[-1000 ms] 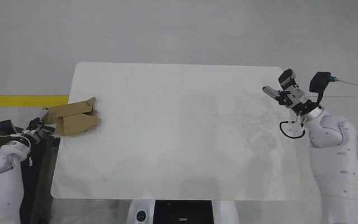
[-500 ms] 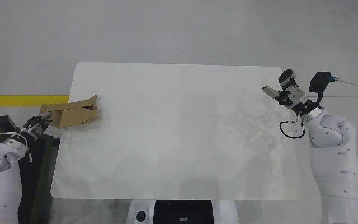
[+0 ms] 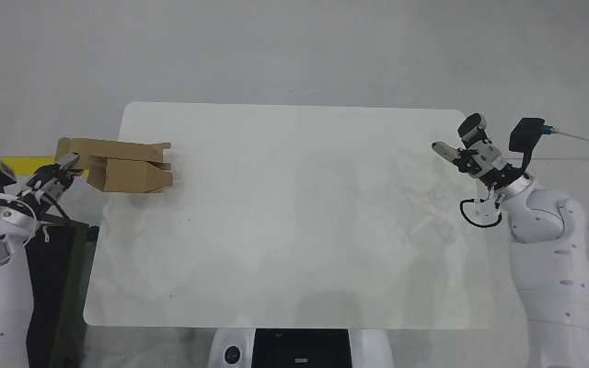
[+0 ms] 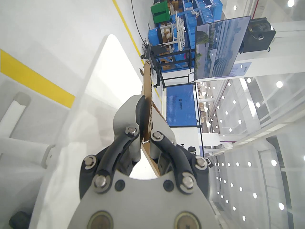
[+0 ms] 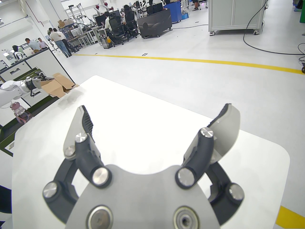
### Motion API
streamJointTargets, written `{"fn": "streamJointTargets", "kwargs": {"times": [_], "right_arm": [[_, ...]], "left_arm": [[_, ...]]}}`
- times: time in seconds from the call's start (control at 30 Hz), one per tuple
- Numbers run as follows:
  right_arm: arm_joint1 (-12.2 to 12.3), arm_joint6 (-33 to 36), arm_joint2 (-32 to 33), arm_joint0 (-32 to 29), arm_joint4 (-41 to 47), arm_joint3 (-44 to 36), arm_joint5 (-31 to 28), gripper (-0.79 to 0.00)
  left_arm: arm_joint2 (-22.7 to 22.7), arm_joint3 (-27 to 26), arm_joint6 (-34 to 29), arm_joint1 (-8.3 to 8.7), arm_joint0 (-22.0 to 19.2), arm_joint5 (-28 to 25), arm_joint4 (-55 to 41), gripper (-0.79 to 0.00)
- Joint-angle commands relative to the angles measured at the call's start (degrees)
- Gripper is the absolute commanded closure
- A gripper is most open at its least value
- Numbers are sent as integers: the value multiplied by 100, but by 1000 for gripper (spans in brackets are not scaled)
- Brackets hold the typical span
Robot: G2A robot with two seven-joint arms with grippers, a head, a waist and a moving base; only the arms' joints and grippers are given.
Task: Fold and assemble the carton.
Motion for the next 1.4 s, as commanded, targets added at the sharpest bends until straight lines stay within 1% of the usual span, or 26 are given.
{"fn": "streamJointTargets", "kwargs": {"times": [0.0,0.07,0.13,0.2,0.23,0.3,0.43,0.5,0.6,0.63,0.67,0.73,0.77,0.83,1.03,1.2,1.37], "right_arm": [[0,0,0,0,-1,0,0,-785],[0,0,0,0,-1,0,0,-785],[0,0,0,0,-1,0,0,-785],[0,0,0,0,-1,0,0,-785],[0,0,0,0,-1,0,0,-785],[0,0,0,0,-1,0,0,-785],[0,0,0,0,-1,0,0,-785],[0,0,0,0,-1,0,0,-785],[0,0,0,0,-1,0,0,-785],[0,0,0,0,-1,0,0,-785],[0,0,0,0,-1,0,0,-785],[0,0,0,0,-1,0,0,-785],[0,0,0,0,-1,0,0,-785],[0,0,0,0,-1,0,0,-785],[0,0,0,0,-1,0,0,-785],[0,0,0,0,-1,0,0,-785],[0,0,0,0,-1,0,0,-785]], "left_arm": [[120,-167,-68,-2,-110,29,-25,0],[249,-277,-160,-3,-257,63,-36,0],[432,-353,-263,-1,-502,90,8,0],[661,-374,-400,-5,-816,118,34,0],[827,-337,-523,-9,-1061,119,33,0],[1051,-252,-700,-16,-1395,115,51,0],[1674,72,-1386,-48,-2228,-37,144,0],[2001,323,-1762,-77,-2638,-160,201,0],[2530,696,-2428,-148,-3221,-392,195,0],[2755,860,-2748,-190,-3444,-509,130,0],[2859,947,-2893,-211,-3547,-569,92,0],[3211,1047,-3057,-276,-3787,-461,7,0],[3445,1003,-3140,-308,-3877,-379,-65,0],[3708,919,-3242,-335,-3928,-278,-206,0],[4456,397,-3534,-340,-3901,13,-855,0],[4899,85,-3565,-300,-3880,44,-1274,0],[5283,-140,-3517,-293,-3953,-4,-1626,0]]}}
